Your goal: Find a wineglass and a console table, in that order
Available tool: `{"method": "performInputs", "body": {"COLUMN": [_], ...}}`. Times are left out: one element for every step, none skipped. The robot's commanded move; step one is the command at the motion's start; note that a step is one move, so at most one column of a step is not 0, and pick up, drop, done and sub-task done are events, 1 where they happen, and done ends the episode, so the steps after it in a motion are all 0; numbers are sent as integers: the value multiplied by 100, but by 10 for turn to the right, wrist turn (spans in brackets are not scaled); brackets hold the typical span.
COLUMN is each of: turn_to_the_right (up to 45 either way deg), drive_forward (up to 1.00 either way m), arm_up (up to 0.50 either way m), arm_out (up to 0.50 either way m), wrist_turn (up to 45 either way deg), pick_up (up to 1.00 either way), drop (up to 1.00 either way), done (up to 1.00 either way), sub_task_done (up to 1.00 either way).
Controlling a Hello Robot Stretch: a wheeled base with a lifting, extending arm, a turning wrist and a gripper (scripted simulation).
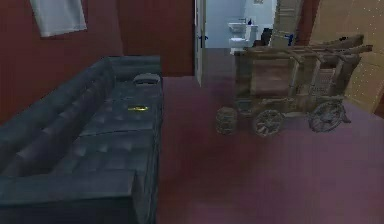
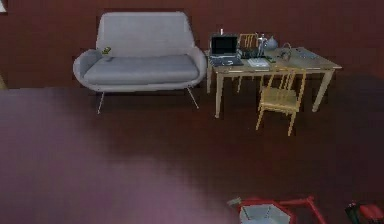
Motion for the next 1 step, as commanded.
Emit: {"method": "performInputs", "body": {"turn_to_the_right": [30], "drive_forward": [0], "arm_up": [0], "arm_out": [0], "wrist_turn": [0], "pick_up": [0], "drop": [0], "done": [0], "sub_task_done": [0]}}
